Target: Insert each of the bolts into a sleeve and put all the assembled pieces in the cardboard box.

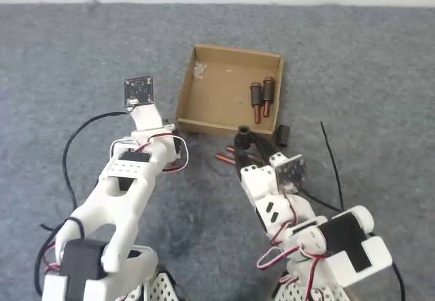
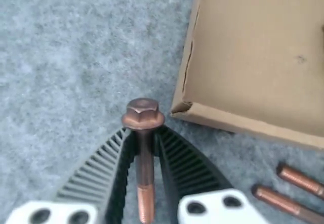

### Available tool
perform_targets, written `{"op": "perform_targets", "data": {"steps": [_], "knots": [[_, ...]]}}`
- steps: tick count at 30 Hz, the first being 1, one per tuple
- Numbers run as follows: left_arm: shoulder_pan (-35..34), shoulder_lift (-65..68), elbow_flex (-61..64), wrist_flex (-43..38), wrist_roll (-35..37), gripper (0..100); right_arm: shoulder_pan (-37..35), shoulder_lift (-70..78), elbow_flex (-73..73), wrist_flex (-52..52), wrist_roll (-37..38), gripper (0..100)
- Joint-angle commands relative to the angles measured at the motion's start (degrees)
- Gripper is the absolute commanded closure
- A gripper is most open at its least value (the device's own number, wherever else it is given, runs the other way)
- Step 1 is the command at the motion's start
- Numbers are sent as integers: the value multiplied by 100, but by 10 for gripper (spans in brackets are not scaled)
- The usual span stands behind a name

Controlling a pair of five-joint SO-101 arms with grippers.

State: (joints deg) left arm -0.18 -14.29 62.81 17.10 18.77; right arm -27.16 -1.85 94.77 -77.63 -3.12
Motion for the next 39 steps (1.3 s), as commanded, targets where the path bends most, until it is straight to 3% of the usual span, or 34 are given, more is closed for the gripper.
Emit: {"op": "perform_targets", "data": {"steps": [1,12,22,39], "knots": [[-9,-308,-31,-158,-26,988,31,92,141,-400,-53,991],[88,-369,-57,-193,-26,988,48,1429,-97,-1710,-62,992],[114,-1468,207,-1081,-44,988,40,2484,-492,-2316,-62,992],[1934,-3622,365,-1231,-53,988,48,2519,-475,-2316,-53,992]]}}
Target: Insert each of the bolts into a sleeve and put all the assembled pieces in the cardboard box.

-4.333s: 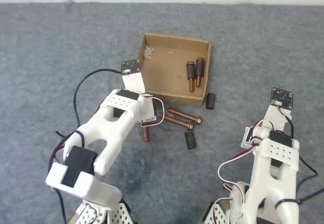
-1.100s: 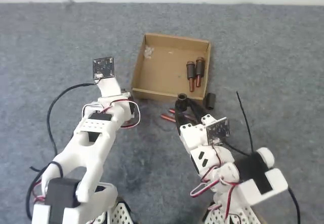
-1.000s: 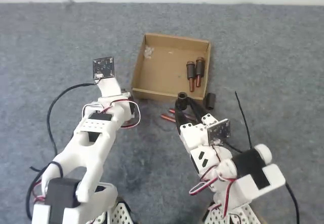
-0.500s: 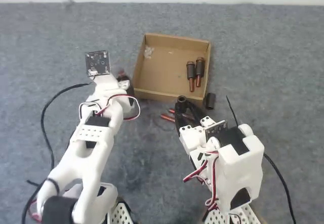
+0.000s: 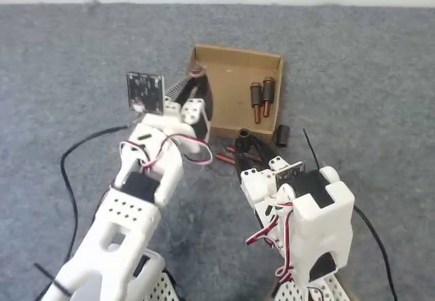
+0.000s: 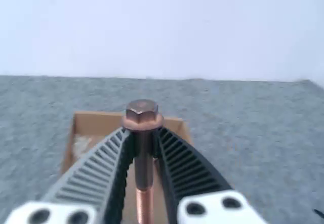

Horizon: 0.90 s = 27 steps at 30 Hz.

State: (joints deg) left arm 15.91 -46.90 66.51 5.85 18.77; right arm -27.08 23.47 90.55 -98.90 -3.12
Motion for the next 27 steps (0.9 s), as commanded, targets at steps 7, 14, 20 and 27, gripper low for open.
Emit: {"op": "perform_targets", "data": {"steps": [7,14,20,27], "knots": [[1231,-396,-75,651,-53,988,31,-13,-35,-189,-44,992],[1521,-360,-189,651,-35,988,40,-57,0,-198,-44,992],[1363,-352,-180,571,-53,988,31,-57,35,-198,-44,992],[1099,281,-277,-563,-18,988,31,-66,62,-198,-44,992]]}}
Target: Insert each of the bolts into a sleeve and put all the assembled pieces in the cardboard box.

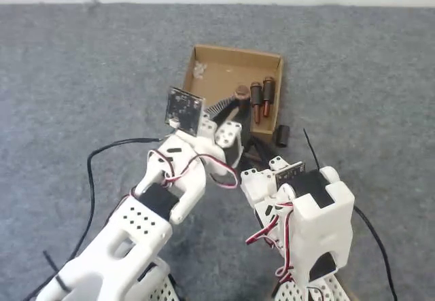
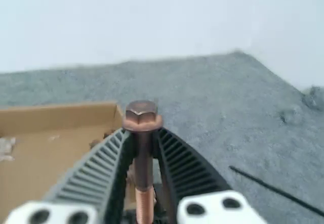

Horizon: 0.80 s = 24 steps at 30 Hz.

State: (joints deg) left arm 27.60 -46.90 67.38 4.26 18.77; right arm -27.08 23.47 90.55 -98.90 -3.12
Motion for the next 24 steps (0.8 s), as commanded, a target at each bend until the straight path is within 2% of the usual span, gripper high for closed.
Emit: {"op": "perform_targets", "data": {"steps": [1,8,14,24], "knots": [[-70,431,-382,-413,-18,988,31,-66,53,-198,-44,992],[-9,615,-356,-440,-26,988,40,-66,53,-198,-44,992],[70,668,-22,-1055,-18,988,40,-66,70,-198,-44,991],[18,1055,-31,-1398,-53,988,40,-66,79,-198,-44,991]]}}
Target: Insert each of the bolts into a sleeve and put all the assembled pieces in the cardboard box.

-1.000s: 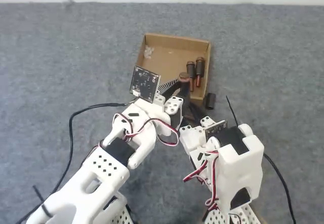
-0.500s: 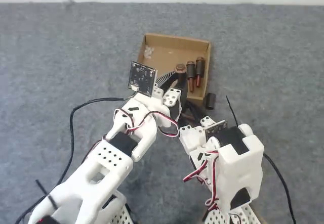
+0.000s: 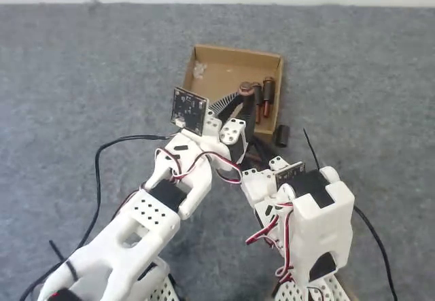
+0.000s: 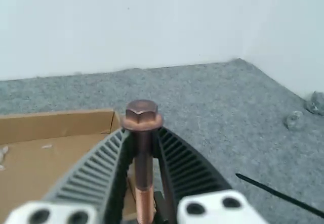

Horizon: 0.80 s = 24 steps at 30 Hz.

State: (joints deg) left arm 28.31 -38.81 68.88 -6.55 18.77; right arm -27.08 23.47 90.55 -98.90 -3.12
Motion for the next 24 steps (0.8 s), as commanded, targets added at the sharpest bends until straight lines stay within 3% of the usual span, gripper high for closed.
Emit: {"op": "perform_targets", "data": {"steps": [1,6,24], "knots": [[-53,431,-189,-448,-53,988,40,-66,79,-198,-44,991],[0,914,-154,-826,-26,988,57,-66,79,-198,-44,991],[-53,826,215,-844,-53,988,75,-66,79,-198,-44,991]]}}
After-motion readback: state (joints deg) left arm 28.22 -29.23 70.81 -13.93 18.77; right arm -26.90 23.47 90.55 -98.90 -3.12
